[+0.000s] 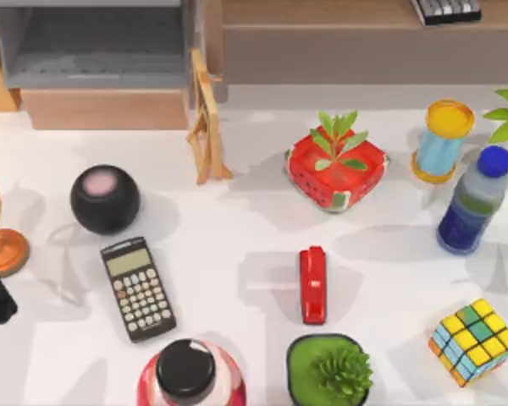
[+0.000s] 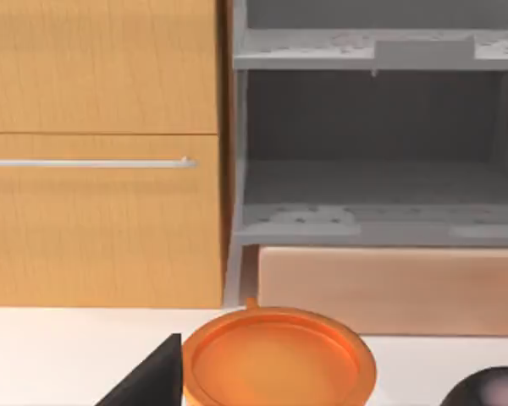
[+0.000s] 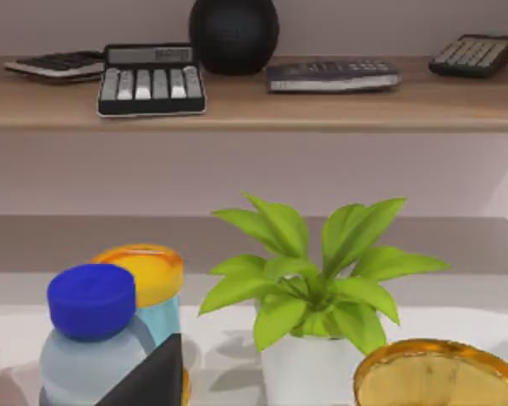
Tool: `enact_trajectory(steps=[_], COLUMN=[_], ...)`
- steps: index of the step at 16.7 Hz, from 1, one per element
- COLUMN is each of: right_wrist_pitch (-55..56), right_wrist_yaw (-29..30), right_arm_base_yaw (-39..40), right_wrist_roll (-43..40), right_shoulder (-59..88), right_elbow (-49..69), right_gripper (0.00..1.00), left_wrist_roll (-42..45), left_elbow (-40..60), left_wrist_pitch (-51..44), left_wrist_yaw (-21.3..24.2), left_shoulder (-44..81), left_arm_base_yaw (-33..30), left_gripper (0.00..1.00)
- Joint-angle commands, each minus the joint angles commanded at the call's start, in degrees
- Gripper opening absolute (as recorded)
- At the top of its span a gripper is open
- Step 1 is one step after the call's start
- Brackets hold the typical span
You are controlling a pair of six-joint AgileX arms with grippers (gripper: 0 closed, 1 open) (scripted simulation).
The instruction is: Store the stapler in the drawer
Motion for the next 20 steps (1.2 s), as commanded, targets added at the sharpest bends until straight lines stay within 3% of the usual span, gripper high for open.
enact_trajectory(steps=[4, 8, 12, 20], right_wrist_pitch=[0.0, 0.0, 0.0, 0.0], right_wrist_yaw=[0.0, 0.0, 0.0, 0.0], right_arm_base_yaw=[0.0, 0.0, 0.0, 0.0], right_wrist_roll=[0.0, 0.0, 0.0, 0.0], right_shoulder=[0.0, 0.0, 0.0, 0.0], right_elbow=[0.0, 0.0, 0.0, 0.0], right_gripper=[1.00, 1.00, 1.00, 1.00], left_wrist_roll=[1.6, 10.5, 24.4, 58.2], left_elbow=[1.2, 7.4, 17.1, 40.4], left_wrist_pitch=[1.2, 7.9, 18.2, 43.1], left_wrist_yaw=[0.3, 2.5, 6.6, 17.2], left_shoulder=[1.7, 12.4, 31.8, 82.0], left_arm_base_yaw=[0.5, 3.1, 6.8, 15.3], left_gripper=[1.00, 1.00, 1.00, 1.00])
